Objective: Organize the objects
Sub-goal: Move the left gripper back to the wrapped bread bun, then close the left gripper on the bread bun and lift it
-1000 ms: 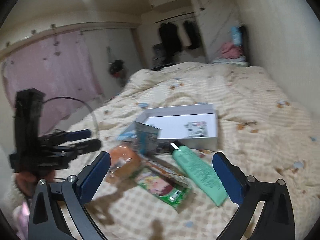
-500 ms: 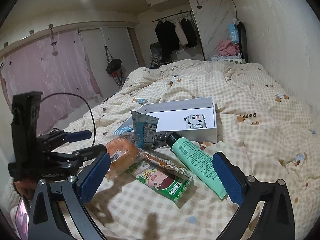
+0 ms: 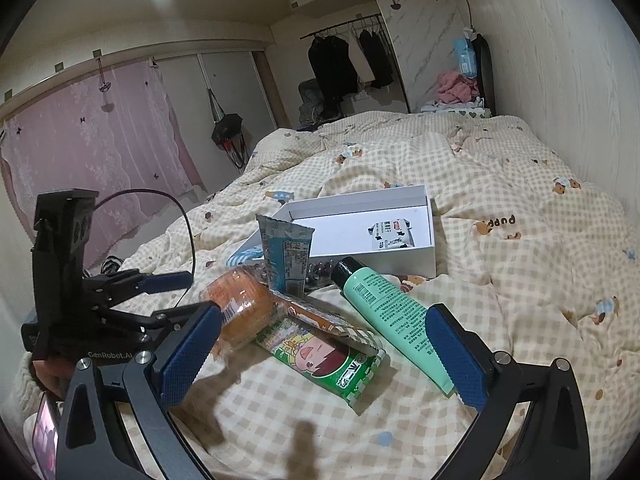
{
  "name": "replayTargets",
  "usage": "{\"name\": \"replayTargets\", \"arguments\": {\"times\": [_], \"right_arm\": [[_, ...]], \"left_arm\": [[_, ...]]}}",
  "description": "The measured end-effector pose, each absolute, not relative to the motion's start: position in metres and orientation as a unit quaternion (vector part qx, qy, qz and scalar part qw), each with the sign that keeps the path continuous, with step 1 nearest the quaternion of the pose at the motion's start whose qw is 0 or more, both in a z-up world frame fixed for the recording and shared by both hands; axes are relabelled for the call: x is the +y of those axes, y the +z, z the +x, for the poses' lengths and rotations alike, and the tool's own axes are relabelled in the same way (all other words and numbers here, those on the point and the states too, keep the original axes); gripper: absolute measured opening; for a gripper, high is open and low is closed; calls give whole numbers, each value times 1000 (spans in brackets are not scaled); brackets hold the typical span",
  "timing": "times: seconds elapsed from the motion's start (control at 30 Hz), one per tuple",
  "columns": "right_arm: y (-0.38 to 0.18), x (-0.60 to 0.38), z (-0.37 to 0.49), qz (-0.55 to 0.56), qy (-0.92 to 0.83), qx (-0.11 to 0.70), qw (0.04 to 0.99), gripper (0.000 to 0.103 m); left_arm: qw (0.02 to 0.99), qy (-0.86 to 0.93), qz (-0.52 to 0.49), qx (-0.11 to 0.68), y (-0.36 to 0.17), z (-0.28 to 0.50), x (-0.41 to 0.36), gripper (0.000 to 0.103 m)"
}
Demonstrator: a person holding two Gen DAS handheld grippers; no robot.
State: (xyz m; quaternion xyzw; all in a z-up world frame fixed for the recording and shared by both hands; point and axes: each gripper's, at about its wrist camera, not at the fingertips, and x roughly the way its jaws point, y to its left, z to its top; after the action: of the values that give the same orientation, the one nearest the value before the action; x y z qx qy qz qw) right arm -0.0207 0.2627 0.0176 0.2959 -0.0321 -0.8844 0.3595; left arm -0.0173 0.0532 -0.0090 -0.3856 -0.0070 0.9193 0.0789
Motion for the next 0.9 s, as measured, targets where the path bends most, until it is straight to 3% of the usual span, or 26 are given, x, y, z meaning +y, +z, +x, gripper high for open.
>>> {"name": "replayTargets", "arguments": {"times": [0.7,0.9], "right_arm": [[12,261,-24,310,-879,-35,361,103],[12,262,-24,309,-879,-38,361,103]], "left_arm": [[210,885,-415,-12,11,-35,66,82],[176,866,-463,62,0,-51,92,84]]}}
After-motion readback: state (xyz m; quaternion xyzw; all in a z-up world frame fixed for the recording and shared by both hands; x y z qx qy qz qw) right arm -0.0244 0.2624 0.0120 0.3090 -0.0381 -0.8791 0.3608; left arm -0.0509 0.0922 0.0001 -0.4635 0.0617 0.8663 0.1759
